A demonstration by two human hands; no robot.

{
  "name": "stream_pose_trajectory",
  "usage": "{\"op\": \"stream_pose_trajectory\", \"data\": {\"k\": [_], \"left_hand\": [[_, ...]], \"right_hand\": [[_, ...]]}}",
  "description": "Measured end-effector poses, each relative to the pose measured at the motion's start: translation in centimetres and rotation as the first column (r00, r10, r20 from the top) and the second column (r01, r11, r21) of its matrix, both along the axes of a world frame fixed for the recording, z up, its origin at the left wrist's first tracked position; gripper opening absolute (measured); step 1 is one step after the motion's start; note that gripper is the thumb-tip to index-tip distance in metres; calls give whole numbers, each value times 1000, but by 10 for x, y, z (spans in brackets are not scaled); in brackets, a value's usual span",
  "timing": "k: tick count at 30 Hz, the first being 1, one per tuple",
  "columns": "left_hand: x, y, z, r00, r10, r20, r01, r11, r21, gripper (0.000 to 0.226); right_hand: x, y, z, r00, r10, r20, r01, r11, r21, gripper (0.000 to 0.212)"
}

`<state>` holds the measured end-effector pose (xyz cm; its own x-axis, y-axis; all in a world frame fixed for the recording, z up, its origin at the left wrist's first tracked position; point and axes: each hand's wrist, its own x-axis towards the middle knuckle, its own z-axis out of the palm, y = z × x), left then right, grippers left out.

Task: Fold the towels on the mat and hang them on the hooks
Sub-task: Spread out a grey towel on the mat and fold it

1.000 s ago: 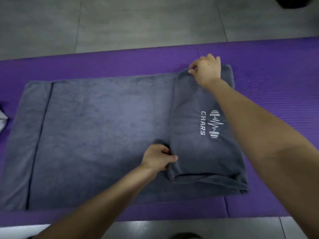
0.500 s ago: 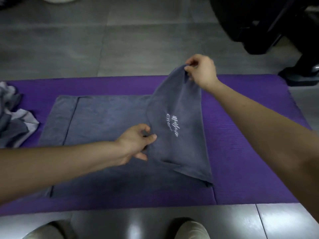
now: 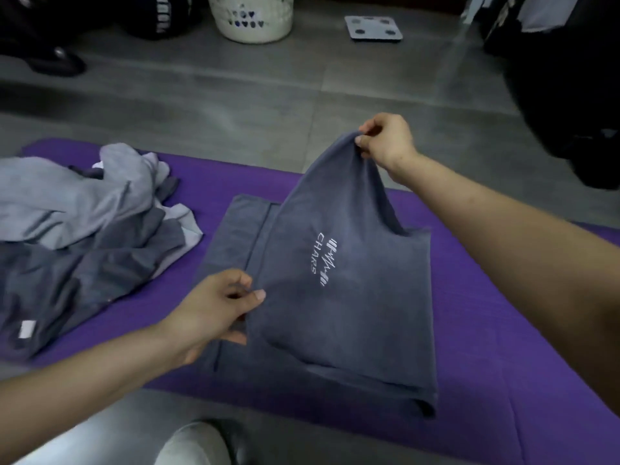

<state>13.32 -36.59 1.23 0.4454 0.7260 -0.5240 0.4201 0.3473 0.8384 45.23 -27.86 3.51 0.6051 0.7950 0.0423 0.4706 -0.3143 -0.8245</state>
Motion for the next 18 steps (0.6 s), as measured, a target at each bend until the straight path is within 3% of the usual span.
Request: {"op": "stream_pose_trajectory", "data": {"k": [5, 8, 13, 18], "left_hand": [[-63, 33, -59, 987, 160, -32, -156, 983, 96, 14], [-88, 45, -95, 968, 245, -59, -240, 968, 69, 15], [-115, 65, -132, 952, 302, -47, -301, 953, 27, 14], [-127, 87, -166, 946, 270, -179, -262, 963, 70, 13]], "right_hand": [[-63, 60, -47, 995, 52, 91, -53, 998, 16, 15], [-91, 93, -71, 989, 65, 135, -65, 998, -11, 13], [-130, 136, -99, 983, 56, 176, -47, 997, -56, 14], [-154, 170, -143, 987, 83, 135, -58, 983, -177, 18]]}}
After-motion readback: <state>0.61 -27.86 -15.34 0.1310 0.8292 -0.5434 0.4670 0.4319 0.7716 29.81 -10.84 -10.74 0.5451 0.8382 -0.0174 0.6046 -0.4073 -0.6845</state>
